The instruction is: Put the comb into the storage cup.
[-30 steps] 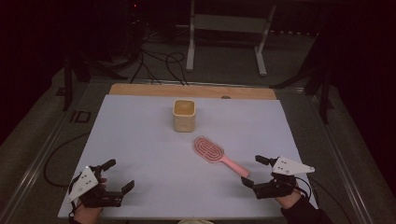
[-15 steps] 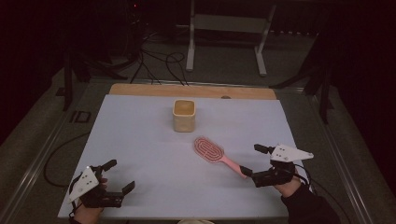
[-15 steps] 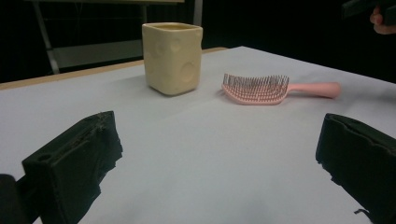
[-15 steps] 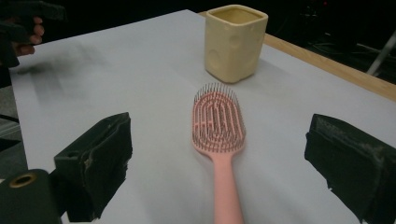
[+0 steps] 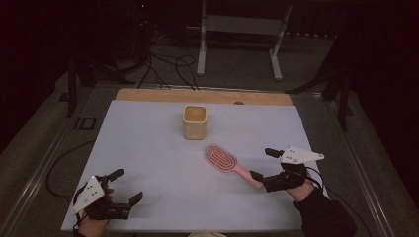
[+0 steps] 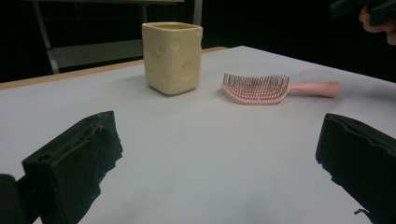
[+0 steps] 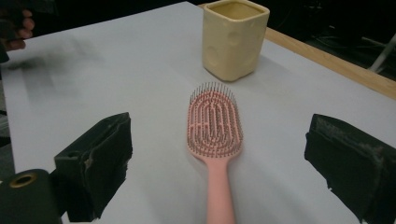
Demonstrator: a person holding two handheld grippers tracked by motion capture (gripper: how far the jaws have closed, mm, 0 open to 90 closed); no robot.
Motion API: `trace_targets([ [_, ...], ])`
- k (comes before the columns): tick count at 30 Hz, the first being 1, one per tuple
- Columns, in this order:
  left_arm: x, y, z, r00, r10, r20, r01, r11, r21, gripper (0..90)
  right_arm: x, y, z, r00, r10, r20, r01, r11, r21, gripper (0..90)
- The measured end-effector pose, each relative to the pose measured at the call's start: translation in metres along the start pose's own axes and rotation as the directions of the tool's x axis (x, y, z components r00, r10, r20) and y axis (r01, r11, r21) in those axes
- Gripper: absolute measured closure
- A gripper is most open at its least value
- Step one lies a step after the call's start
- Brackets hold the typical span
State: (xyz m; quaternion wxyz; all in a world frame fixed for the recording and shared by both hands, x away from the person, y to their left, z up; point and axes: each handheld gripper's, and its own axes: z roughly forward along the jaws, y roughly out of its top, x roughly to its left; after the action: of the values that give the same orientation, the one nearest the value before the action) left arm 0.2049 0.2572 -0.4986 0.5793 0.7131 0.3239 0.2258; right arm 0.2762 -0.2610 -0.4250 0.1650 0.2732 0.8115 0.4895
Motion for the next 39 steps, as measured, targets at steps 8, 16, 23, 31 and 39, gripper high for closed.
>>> trace_targets([
  [8, 0.0, 0.0, 0.0, 1.0, 0.001, 0.003, -0.001, 1.0, 0.0, 0.1, -0.003, 0.001, 0.014, 0.9999, -0.01, -0.011, 0.01, 0.999, 0.039, 7.7],
  [16, -0.001, 0.0, 0.0, 1.0, 0.002, 0.005, -0.002, 1.0, 0.0, 0.1, -0.007, 0.001, 0.03, 0.9996, -0.011, -0.026, 0.012, 0.997, 0.076, 7.8],
  [23, -0.001, 0.0, 0.0, 1.0, 0.003, 0.007, -0.003, 1.0, -0.001, 0.1, -0.009, -0.002, 0.04, 0.9995, -0.01, -0.03, 0.013, 0.994, 0.111, 8.0],
  [31, -0.001, 0.0, 0.0, 0.9999, 0.004, 0.009, -0.004, 1.0, 0.0, 0.1, -0.01, -0.008, 0.053, 0.9991, -0.008, -0.043, 0.014, 0.987, 0.162, 8.1],
  [39, -0.001, 0.0, 0.0, 0.9999, 0.007, 0.009, -0.007, 1.0, 0.0, 0.1, -0.012, -0.015, 0.066, 0.9984, 0.003, -0.057, 0.009, 0.977, 0.214, 8.5],
])
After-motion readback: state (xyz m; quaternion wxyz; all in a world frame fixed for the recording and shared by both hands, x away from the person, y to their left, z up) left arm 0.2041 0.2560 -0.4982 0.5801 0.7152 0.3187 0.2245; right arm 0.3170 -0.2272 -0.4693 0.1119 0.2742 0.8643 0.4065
